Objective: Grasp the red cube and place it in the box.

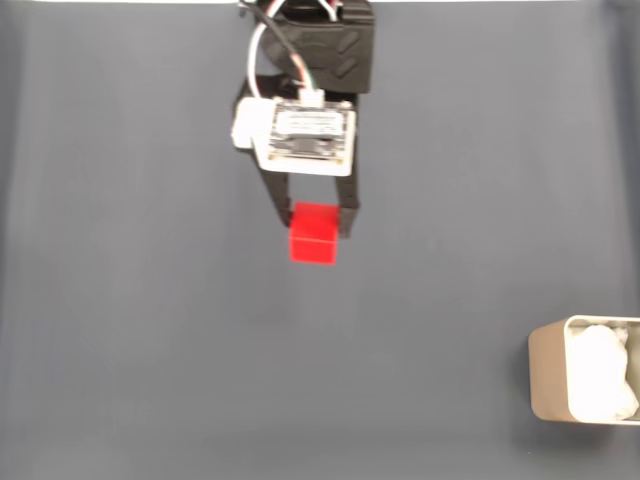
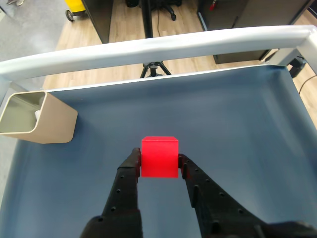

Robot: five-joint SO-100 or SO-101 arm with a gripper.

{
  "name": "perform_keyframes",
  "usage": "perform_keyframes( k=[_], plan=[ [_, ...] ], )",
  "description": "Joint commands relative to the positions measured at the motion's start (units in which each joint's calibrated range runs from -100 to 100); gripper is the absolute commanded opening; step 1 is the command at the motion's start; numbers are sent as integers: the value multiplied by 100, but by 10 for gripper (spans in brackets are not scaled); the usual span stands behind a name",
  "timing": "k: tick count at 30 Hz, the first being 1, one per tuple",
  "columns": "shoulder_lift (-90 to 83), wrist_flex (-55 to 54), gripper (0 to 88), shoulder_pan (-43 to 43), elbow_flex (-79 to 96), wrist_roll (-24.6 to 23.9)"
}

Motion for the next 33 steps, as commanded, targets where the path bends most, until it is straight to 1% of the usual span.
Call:
perform_keyframes(
  k=[1, 14, 22, 33],
  plan=[
    [100, -33, 32, -334, -456, 54],
    [689, -197, 29, -1228, -1140, 195],
    [1079, -303, 29, -1612, -1478, 303],
    [2084, -402, 25, -2081, -2426, 366]
  ],
)
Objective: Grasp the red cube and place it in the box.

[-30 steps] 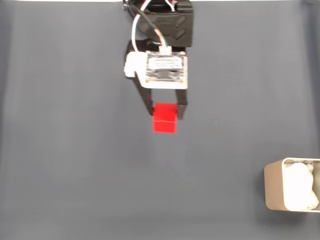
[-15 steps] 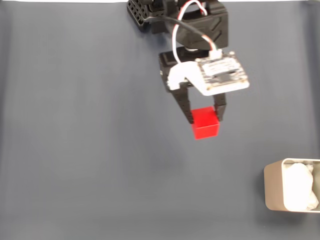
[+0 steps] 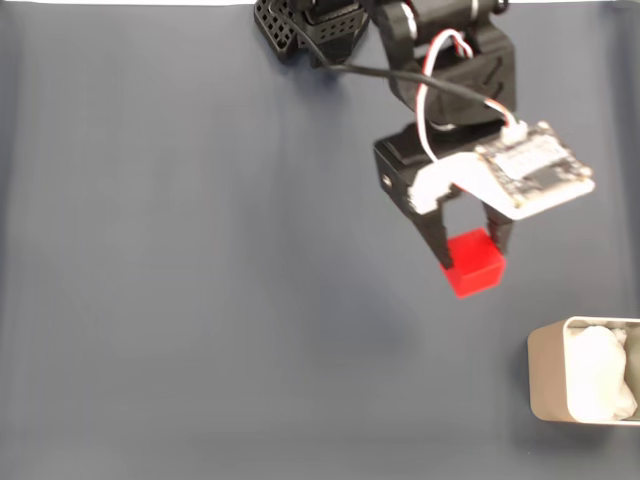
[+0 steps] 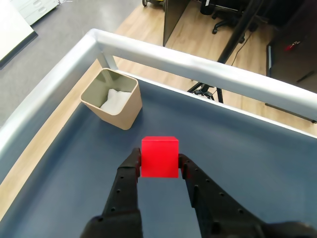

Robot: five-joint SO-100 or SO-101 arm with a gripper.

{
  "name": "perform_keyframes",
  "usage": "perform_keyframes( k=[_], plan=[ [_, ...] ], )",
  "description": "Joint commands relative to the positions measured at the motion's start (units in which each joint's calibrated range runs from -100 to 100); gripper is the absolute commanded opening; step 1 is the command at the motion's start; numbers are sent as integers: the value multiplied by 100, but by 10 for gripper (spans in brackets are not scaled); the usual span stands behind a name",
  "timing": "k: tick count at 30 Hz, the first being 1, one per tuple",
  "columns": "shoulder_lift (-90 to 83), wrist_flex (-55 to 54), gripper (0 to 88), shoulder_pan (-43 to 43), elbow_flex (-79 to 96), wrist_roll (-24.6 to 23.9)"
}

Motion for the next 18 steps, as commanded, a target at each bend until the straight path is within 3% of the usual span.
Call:
perform_keyframes(
  k=[1, 18],
  plan=[
    [199, -139, 25, -195, -637, 54],
    [1490, -147, 21, -522, -2060, 122]
  ],
)
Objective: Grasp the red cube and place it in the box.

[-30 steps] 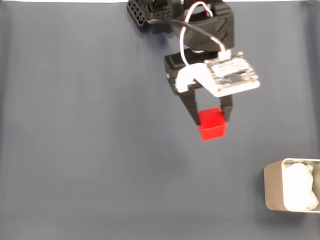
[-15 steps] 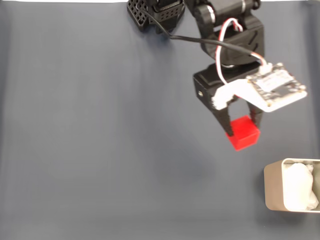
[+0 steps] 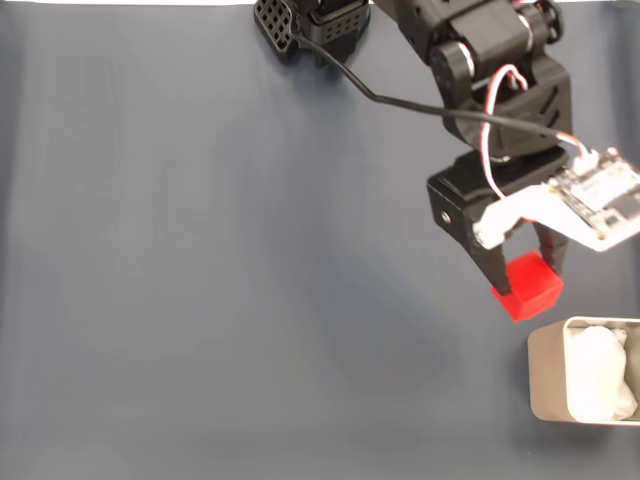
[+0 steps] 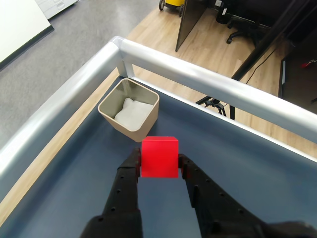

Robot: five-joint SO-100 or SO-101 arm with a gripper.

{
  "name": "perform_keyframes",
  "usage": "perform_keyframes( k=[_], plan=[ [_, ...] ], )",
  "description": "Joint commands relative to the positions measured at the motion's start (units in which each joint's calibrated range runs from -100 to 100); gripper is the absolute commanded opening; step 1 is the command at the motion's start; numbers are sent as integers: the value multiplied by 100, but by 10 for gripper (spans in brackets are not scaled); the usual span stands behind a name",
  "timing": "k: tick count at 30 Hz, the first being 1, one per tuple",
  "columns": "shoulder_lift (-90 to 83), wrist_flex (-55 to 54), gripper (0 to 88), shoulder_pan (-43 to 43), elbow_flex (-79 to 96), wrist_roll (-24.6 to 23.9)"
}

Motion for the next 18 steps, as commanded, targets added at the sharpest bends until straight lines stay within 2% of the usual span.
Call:
perform_keyframes(
  k=[1, 18],
  plan=[
    [205, -124, 21, -127, -669, 49],
    [1496, -124, 22, -262, -2065, 83]
  ],
)
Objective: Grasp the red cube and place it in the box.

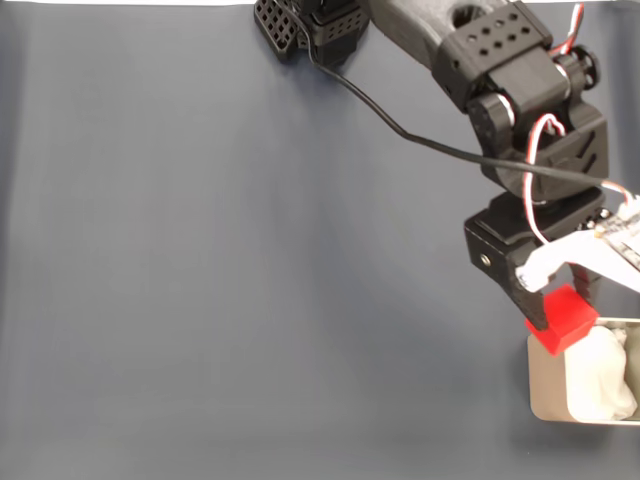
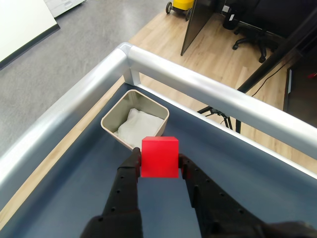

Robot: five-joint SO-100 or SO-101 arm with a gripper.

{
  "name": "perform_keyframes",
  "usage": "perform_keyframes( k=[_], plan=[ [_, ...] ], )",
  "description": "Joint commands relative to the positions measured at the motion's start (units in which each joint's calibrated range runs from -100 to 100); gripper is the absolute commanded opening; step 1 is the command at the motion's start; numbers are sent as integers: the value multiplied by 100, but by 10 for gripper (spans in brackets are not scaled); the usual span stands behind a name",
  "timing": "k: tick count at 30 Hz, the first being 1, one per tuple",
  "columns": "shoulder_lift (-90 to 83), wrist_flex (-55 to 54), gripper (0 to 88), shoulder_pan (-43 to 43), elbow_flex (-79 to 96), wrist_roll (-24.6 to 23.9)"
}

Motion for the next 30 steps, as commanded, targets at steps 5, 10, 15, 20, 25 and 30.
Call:
perform_keyframes(
  k=[5, 10, 15, 20, 25, 30],
  plan=[
    [358, -116, 23, -113, -857, 49],
    [687, -116, 24, -170, -1295, 54],
    [990, -116, 25, -227, -1632, 54],
    [1311, -91, 25, -262, -1970, 68],
    [1640, -91, 25, -326, -2335, 98],
    [1883, -91, 25, -362, -2627, 103]
  ],
)
